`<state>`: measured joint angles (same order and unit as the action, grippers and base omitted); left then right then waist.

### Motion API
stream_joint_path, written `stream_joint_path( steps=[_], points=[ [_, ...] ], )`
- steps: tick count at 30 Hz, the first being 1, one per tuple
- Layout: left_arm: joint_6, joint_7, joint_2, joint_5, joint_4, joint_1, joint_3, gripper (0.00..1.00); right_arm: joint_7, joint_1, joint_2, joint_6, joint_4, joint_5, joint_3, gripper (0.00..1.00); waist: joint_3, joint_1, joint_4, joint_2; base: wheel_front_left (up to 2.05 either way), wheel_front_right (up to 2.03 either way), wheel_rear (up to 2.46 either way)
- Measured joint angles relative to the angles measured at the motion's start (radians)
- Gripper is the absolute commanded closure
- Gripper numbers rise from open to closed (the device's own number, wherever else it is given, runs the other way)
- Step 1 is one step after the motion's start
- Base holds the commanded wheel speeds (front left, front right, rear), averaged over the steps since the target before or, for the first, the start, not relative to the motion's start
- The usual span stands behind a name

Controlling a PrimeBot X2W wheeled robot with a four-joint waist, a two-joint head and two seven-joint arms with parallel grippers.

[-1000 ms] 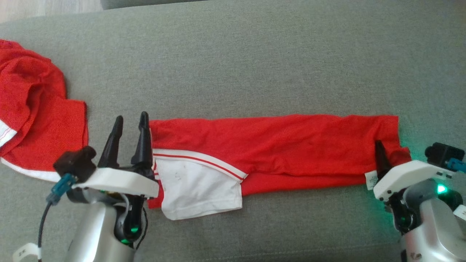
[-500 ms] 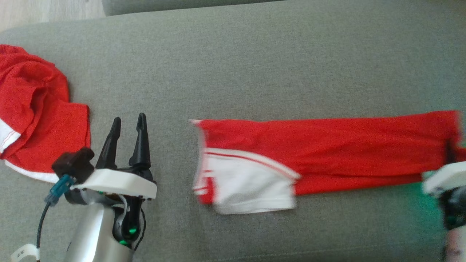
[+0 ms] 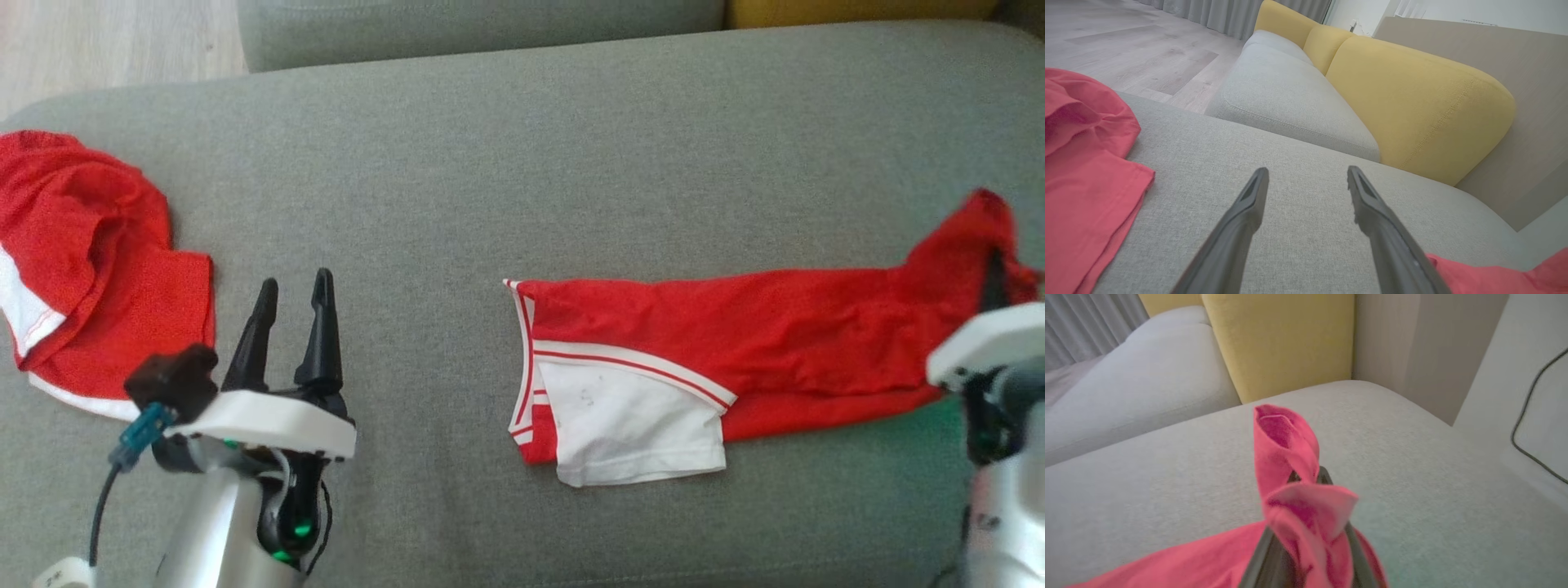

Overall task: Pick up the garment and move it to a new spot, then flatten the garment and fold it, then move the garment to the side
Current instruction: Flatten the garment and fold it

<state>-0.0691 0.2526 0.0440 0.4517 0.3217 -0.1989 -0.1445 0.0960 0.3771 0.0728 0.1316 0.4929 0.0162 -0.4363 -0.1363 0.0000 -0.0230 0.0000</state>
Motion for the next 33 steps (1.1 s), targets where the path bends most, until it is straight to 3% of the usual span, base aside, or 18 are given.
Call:
stream_joint_path(
  steps=[7,15,25,33],
  points=[
    [0.009,0.000,-0.001,0.010,-0.002,0.016,-0.003,0.00,0.090,-0.044,-0.022,0.000,-0.142,0.157,0.200,1.00,0.034,0.0000,-0.007,0.0000,0.00,0.00,0.00],
    [0.017,0.000,-0.001,0.021,-0.006,0.018,-0.007,0.00,0.150,-0.145,-0.023,0.000,-0.251,0.487,0.433,1.00,0.047,0.0000,-0.009,0.0000,0.00,0.00,0.00],
    [0.018,0.000,-0.001,0.026,-0.006,0.026,-0.024,0.00,0.092,-0.163,-0.022,0.000,-0.208,0.707,0.690,1.00,0.041,0.0000,0.007,0.0000,0.00,0.00,0.00],
    [0.025,0.000,-0.001,0.044,-0.003,0.026,-0.041,0.00,-0.005,-0.150,-0.021,0.000,-0.097,0.803,0.850,1.00,0.028,0.0000,0.033,0.0000,0.00,0.00,0.00]
  ],
)
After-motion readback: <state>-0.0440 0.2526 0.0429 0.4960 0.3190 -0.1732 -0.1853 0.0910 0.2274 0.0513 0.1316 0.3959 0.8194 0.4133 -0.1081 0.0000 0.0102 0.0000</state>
